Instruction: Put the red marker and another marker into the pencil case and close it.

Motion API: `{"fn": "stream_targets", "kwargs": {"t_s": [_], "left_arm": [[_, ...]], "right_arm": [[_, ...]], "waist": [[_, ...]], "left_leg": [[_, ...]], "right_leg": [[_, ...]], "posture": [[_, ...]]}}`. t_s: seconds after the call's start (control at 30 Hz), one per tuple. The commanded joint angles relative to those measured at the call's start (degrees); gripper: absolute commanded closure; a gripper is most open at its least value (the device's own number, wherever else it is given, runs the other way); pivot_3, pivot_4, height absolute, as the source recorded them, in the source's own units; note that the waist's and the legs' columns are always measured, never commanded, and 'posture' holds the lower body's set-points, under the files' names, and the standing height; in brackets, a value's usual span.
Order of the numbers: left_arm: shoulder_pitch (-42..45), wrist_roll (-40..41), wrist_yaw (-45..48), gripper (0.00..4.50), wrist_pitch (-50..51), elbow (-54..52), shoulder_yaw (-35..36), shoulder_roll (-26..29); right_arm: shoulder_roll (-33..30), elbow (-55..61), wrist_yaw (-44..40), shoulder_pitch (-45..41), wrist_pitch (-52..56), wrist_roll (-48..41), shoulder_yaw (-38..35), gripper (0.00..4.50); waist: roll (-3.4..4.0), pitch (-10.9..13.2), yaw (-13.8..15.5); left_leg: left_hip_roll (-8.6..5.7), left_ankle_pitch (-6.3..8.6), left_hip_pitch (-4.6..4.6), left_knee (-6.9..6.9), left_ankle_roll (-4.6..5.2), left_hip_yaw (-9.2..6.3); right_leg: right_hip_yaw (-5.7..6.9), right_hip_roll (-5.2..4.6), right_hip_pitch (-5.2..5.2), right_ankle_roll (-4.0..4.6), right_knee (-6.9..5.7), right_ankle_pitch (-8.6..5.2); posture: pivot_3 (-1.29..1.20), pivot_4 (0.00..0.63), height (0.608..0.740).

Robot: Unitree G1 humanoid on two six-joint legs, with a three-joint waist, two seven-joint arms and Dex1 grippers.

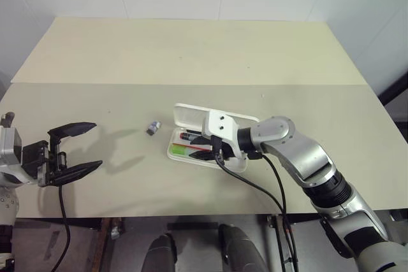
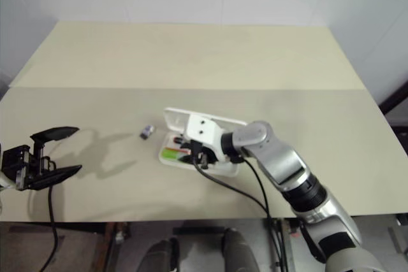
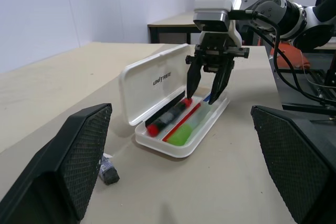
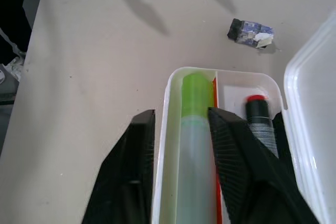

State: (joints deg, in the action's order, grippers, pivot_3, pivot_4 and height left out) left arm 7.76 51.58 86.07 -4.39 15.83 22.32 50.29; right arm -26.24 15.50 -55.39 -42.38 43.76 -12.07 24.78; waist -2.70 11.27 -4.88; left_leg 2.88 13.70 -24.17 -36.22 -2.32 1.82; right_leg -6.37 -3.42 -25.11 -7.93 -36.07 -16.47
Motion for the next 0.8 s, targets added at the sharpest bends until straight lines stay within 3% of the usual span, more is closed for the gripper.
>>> {"fn": "stream_targets", "kwargs": {"t_s": [0.03,0.57,0.8], "left_arm": [[0.6,-0.26,6.43,0.0,-0.15,-2.04,1.08,-0.29],[-0.94,-1.36,4.13,0.0,-0.48,-4.77,3.52,-2.89],[-2.72,-2.55,0.65,0.0,-1.81,-7.82,6.18,-4.94]], "right_arm": [[-0.5,2.37,-0.3,0.0,-0.47,-1.24,-1.44,2.65],[-9.56,13.79,-3.3,1.67,9.9,-16.29,-12.94,2.65],[-12.86,16.27,-2.36,3.43,10.4,-21.05,-17.9,0.35]], "waist": [[0.0,0.0,0.01],[-0.01,-0.01,0.07],[-0.02,-0.01,0.09]], "left_leg": [[0.0,0.0,0.0,0.0,0.0,0.0],[0.0,0.0,0.04,-0.06,0.0,-0.04],[0.0,0.0,0.04,-0.04,0.0,-0.04]], "right_leg": [[0.0,0.0,0.0,0.0,0.0,0.0],[0.0,-0.01,0.1,-0.03,0.02,0.02],[0.0,-0.02,0.11,-0.03,0.07,0.02]], "posture": [[0.0,0.15,0.74],[0.0,0.15,0.74],[0.0,0.15,0.74]]}}
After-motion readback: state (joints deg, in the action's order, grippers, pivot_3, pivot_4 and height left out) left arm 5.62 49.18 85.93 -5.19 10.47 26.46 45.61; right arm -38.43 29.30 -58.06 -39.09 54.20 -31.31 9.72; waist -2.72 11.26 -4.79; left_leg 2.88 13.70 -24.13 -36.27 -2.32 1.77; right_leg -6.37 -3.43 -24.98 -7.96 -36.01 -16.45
